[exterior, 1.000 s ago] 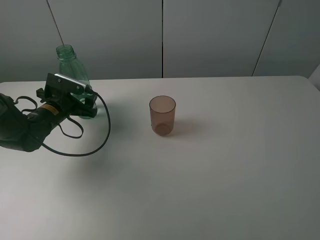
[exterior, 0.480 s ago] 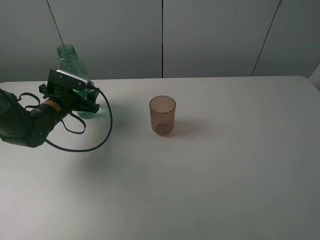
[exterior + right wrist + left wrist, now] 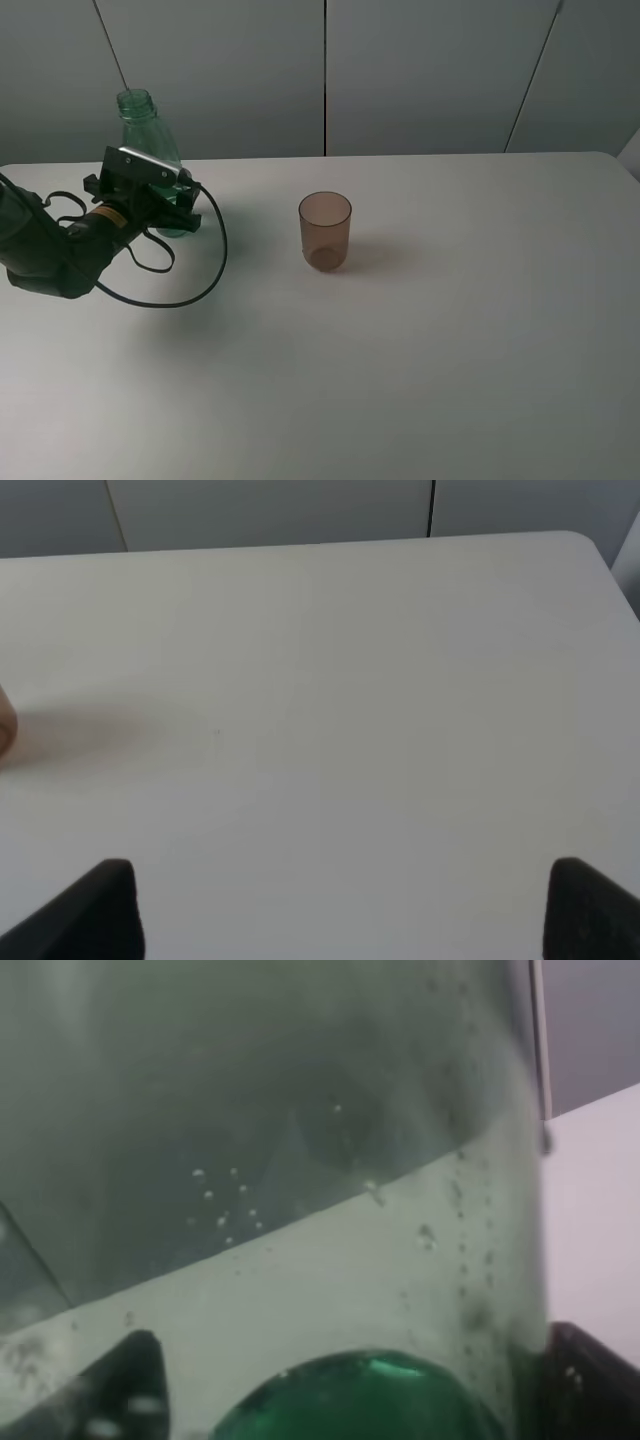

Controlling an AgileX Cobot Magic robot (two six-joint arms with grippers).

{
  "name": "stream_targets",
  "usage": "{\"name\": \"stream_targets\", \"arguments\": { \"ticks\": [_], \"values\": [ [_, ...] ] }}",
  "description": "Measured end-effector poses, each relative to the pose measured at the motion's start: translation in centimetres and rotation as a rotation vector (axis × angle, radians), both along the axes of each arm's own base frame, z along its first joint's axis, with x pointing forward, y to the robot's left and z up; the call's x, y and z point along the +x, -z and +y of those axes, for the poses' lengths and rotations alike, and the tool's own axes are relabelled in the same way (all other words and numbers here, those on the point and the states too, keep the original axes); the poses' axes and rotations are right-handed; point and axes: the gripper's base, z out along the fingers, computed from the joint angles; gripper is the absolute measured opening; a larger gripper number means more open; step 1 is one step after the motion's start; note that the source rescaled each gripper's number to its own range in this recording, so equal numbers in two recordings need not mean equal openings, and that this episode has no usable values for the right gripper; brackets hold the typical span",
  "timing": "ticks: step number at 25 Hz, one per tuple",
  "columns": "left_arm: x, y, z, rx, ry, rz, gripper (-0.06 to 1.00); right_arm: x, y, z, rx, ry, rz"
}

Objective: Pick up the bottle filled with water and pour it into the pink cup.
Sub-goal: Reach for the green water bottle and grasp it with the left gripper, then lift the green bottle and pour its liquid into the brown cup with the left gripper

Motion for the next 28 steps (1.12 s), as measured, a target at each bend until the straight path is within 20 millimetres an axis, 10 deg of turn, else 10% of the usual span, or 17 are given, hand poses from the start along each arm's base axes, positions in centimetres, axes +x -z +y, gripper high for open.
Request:
{"name": "stream_targets", "arguments": {
  "ticks": [1, 3, 16, 28],
  "values": [
    [0.0, 0.0, 0.0, -0.004, -0.001, 0.001, 0.25, 0.0, 0.0, 0.0, 0.000, 0.000, 0.000],
    [0.0, 0.0, -0.1, -0.002, 0.006, 0.001, 0.15, 0.0, 0.0, 0.0, 0.000, 0.000, 0.000],
    [1.2, -0.6, -0.8, 0.006, 0.054, -0.026, 0.08, 0.0, 0.0, 0.0, 0.000, 0.000, 0.000],
    [5.8, -6.4, -4.3, 0.063, 0.223, -0.252, 0.06, 0.0, 0.0, 0.0, 0.000, 0.000, 0.000]
  ]
}}
